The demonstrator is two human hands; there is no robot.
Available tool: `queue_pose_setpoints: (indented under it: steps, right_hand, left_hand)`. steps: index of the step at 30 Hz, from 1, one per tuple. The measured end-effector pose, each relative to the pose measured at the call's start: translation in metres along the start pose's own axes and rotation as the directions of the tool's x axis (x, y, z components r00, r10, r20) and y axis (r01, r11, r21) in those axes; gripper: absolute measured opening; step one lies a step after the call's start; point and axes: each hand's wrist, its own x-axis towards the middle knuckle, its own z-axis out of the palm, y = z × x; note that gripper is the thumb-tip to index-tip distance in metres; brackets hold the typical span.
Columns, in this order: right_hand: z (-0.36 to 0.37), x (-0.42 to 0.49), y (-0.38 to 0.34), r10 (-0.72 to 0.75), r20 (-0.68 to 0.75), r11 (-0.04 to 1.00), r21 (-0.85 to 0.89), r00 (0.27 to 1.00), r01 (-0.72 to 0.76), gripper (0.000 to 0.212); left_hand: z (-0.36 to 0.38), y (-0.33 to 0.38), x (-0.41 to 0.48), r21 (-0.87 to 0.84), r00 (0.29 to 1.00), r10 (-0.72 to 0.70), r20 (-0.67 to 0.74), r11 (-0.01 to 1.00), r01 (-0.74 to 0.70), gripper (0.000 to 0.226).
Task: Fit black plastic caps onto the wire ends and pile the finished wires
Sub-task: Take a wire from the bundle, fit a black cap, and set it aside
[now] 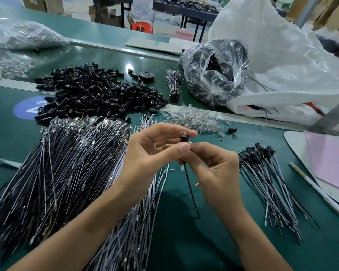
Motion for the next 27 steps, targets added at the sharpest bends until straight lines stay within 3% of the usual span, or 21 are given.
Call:
queue_pose_setpoints:
  steps: [5,18,23,27]
  right_hand:
    - [0.000,0.001,0.000,-0.019,-0.051,1.000,-0.002,0.999,0.019,0.012]
    - [0.002,-0.001,-0.002,-0.111,-0.069,0.993,-0.045,0.991,0.108,0.006]
    - [0.006,-0.002,-0.002,-0.069,-0.050,0.998,-0.010,0.996,0.069,0.008]
    - [0.009,-0.004,0.000,-0.053,-0.024,0.994,-0.095,0.998,0.051,0.006]
  left_hand:
    - [0.001,-0.003,0.002,0.064,0.997,-0.062,-0.036,0.996,0.065,0.025]
    - [0.005,-0.002,0.001,-0.016,0.999,0.029,-0.027,0.999,-0.029,0.029]
    - [0.006,-0.004,0.001,-0.048,0.998,0.035,-0.055,0.998,-0.038,0.026]
    - [0.003,-0.002,0.001,-0.038,0.996,0.048,-0.078,0.998,-0.051,0.022]
